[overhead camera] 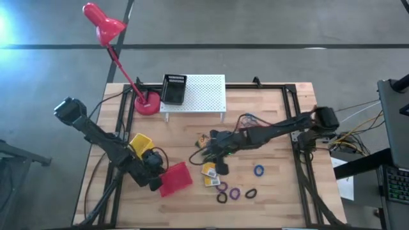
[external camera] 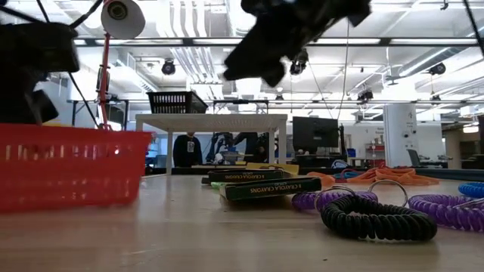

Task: Pick & Place Office Desk Supplies
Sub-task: Put the red bin on the shelf on the shelf, then put the yellow bin on the shelf

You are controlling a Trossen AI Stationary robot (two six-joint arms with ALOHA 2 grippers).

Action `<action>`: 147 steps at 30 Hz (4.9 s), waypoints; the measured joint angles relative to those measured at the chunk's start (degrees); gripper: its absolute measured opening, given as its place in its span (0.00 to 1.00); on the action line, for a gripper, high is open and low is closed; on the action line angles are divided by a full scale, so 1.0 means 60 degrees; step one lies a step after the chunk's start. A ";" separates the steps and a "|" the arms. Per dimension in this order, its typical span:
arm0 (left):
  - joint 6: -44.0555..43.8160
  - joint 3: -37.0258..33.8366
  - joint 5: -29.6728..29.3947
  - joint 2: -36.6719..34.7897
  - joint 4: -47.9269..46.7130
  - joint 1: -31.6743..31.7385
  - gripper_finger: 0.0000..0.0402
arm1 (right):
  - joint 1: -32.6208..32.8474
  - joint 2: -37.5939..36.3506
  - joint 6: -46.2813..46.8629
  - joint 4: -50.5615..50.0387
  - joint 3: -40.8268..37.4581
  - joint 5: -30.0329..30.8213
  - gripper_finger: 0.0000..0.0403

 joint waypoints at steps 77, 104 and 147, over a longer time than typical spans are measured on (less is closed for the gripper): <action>1.8254 1.4399 0.3420 0.7529 -0.5508 1.3362 0.33 | 0.0200 -0.4919 0.1727 0.0975 -0.4774 0.2488 0.21; 0.1145 0.7367 -0.0173 0.0179 -0.8396 0.2605 0.33 | -0.0333 -0.1909 -0.1988 0.5794 -0.3974 0.1541 0.21; 0.1884 0.1490 0.3111 0.2101 0.0475 0.3363 0.06 | 0.0178 -0.1862 -0.0585 0.5874 -0.3663 0.0444 0.21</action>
